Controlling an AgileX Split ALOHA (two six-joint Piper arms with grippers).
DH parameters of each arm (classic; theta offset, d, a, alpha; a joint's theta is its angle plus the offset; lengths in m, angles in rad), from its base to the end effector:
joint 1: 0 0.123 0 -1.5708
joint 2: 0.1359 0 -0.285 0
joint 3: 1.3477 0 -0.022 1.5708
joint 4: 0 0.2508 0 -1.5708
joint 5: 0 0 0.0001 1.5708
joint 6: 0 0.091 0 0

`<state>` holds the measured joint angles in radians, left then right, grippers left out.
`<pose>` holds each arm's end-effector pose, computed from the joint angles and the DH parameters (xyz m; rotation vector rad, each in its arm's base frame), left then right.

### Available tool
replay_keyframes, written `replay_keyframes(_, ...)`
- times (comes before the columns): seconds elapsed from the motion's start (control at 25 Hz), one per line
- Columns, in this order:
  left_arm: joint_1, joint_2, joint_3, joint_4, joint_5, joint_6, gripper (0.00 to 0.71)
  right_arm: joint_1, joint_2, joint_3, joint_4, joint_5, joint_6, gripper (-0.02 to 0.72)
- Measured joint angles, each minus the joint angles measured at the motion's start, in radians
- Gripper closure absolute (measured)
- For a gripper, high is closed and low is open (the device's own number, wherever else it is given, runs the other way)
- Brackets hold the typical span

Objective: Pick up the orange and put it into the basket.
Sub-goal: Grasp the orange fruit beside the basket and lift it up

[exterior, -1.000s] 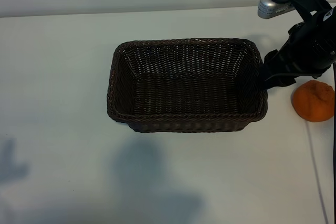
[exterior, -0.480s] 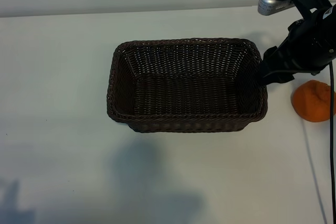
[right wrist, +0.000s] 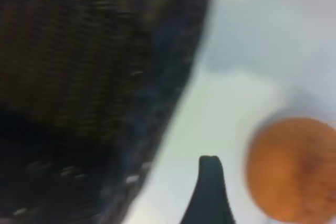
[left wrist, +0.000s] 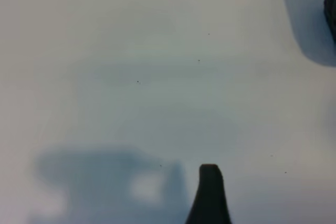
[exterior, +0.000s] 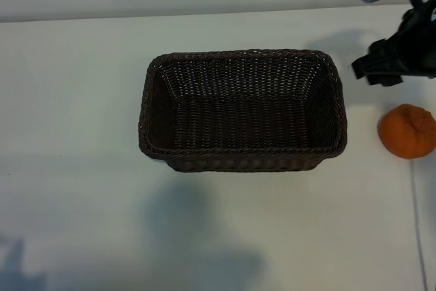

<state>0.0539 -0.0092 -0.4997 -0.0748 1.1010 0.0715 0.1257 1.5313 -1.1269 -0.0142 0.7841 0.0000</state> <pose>-0.0077 -0.0065 0.2741 0.0239 2.0732 -0.0131 0.3113 0.0384 0.2682 -0.1780 2.6662 0.0236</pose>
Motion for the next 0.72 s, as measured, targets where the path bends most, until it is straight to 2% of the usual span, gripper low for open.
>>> replay_keyframes(0.08, -0.017, 0.000, 0.001, 0.000, 0.000, 0.000, 0.153, -0.040, 0.015, -0.001, -0.033, 0.001, 0.036, 0.155)
replay_keyframes(0.2, -0.026, 0.000, 0.001, 0.000, -0.001, 0.000, 0.175, -0.120, 0.063, -0.001, -0.035, 0.001, 0.034, 0.155)
replay_keyframes(0.4, -0.028, 0.000, 0.001, 0.000, -0.006, 0.000, 0.209, -0.222, 0.152, -0.001, 0.026, 0.001, -0.024, 0.151)
replay_keyframes(0.56, -0.028, 0.000, 0.001, 0.000, -0.006, 0.000, 0.217, -0.238, 0.215, -0.001, 0.085, 0.003, -0.067, 0.151)
replay_keyframes(0.72, -0.028, 0.000, 0.001, 0.000, -0.006, 0.000, 0.220, -0.238, 0.264, -0.001, 0.096, 0.009, -0.073, 0.151)
